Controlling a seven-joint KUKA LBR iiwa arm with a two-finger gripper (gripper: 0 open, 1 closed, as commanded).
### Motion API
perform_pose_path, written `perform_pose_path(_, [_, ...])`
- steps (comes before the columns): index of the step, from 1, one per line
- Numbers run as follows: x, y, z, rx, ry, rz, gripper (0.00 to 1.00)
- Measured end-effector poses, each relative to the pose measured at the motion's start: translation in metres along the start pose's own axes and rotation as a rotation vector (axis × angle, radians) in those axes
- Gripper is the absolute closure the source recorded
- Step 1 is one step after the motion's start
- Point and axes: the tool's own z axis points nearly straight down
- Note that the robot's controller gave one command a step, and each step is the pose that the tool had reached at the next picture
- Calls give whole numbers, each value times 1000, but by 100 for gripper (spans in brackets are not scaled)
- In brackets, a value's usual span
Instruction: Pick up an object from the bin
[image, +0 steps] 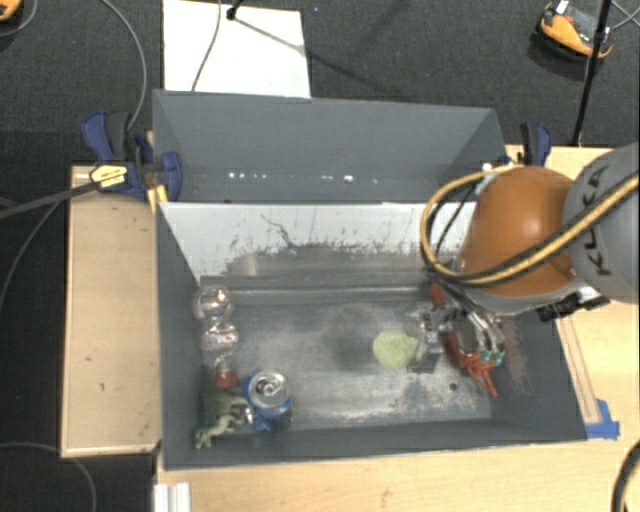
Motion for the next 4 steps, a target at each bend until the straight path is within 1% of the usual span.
perform_pose_path(1, [-2,0,-4,0,-8,0,0])
perform_pose_path(2, [4,-2,-36,-1,5,6,0])
perform_pose_path(3, [-14,5,-98,0,-6,-8,0])
perform_pose_path(4, [-8,0,-150,-1,-1,1,0])
